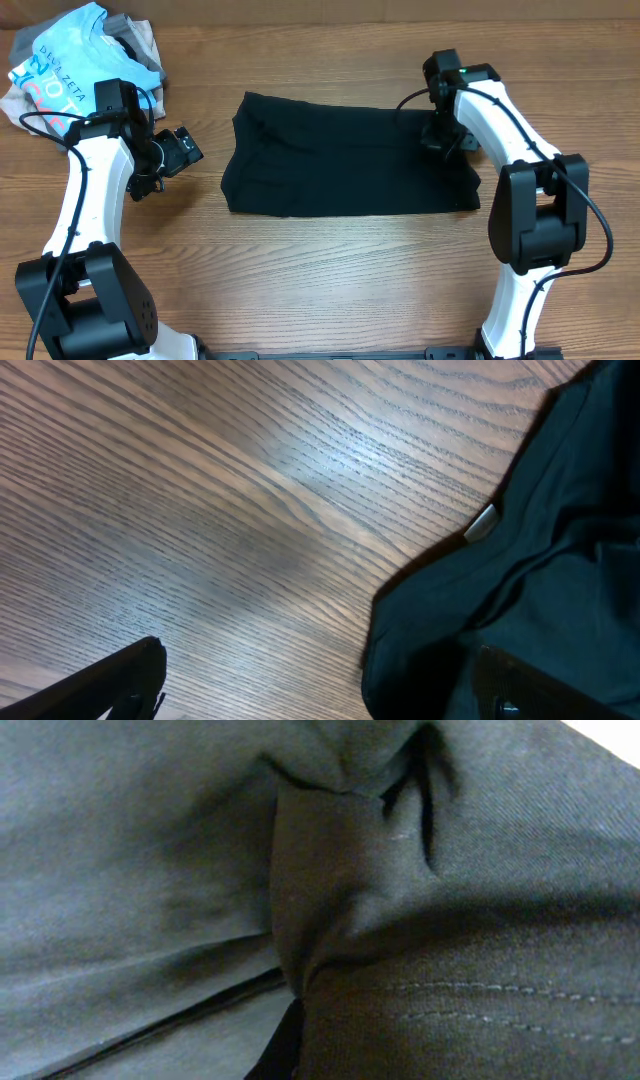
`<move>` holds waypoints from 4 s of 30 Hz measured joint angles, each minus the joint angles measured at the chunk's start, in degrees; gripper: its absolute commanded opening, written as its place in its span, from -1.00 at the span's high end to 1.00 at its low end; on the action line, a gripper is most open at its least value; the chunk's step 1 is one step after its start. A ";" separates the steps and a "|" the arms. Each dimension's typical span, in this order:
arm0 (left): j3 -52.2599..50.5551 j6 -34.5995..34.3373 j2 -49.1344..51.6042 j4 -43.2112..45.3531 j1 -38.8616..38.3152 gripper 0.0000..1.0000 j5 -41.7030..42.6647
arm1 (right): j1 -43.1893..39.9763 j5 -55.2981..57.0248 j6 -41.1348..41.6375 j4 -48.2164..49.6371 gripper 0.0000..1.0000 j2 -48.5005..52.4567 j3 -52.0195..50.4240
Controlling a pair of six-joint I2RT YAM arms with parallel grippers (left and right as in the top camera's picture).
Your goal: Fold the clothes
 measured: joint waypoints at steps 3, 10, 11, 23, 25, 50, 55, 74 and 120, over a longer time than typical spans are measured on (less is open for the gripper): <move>0.00 0.00 0.00 0.02 0.00 -1.00 0.00 | 1.07 0.07 0.50 0.07 0.92 0.00 0.00; 0.00 0.00 0.00 0.04 0.00 -1.00 0.00 | 4.22 -2.62 1.33 1.73 0.92 0.00 0.00; 0.00 0.00 0.00 0.02 0.00 -1.00 0.00 | 4.81 -2.91 1.53 1.79 0.89 0.00 0.00; 0.00 0.00 0.00 0.00 0.00 -1.00 0.00 | 7.41 -5.60 2.80 2.10 -0.91 0.00 0.00; 0.00 0.00 0.00 0.00 0.00 -1.00 0.00 | 7.41 -5.64 2.71 2.34 -0.95 0.00 0.00; 0.00 0.00 0.00 0.02 0.00 -1.00 0.00 | -10.73 -13.25 1.51 -14.99 -1.00 -0.07 18.47; 0.00 0.00 0.00 0.04 0.00 -1.00 0.00 | -16.63 -21.59 -6.38 -12.61 -0.99 -0.09 14.75; 0.00 0.00 0.00 0.02 0.00 -0.99 0.00 | -21.14 -48.96 -19.06 5.11 -0.20 -0.09 -8.41; 0.00 0.00 0.00 0.17 0.00 -1.00 0.02 | -8.07 -49.96 0.09 18.82 -0.64 -0.22 -0.09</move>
